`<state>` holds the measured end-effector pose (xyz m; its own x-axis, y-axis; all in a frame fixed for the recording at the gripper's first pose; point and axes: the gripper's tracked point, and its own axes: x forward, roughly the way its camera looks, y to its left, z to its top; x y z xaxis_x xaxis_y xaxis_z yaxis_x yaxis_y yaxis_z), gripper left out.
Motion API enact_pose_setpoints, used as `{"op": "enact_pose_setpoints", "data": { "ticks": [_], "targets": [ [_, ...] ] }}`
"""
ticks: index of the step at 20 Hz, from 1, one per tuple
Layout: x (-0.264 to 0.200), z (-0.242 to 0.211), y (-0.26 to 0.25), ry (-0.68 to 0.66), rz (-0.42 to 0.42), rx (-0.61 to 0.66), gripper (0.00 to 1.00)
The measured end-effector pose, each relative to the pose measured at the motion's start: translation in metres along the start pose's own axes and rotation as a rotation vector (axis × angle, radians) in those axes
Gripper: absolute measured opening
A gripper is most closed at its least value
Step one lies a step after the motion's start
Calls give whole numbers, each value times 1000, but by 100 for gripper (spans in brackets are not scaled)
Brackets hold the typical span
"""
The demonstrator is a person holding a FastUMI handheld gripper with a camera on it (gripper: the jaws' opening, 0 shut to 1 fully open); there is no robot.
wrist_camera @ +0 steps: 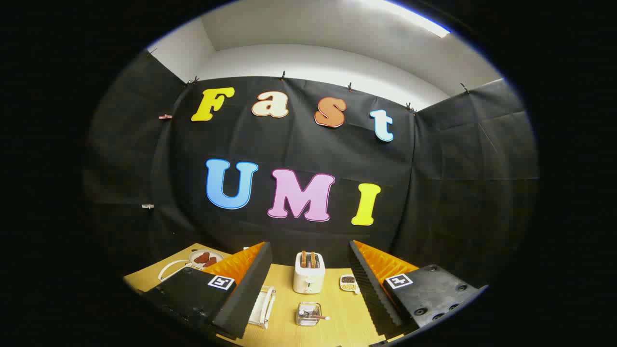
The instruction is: Take the plate from the dish rack, then take the spoon from the basket and place it into the plate.
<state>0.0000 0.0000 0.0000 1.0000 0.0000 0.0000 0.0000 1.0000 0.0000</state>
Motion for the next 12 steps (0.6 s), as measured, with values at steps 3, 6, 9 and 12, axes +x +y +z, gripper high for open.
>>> {"op": "enact_pose_setpoints", "data": {
  "ticks": [3,6,9,12],
  "targets": [
    [1,-3,4,5,-1,30,97],
    [1,-9,2,11,-26,13,97],
    [5,-12,9,24,-12,-2,97],
    [6,-8,13,16,-9,-5,97]
  ]
}}
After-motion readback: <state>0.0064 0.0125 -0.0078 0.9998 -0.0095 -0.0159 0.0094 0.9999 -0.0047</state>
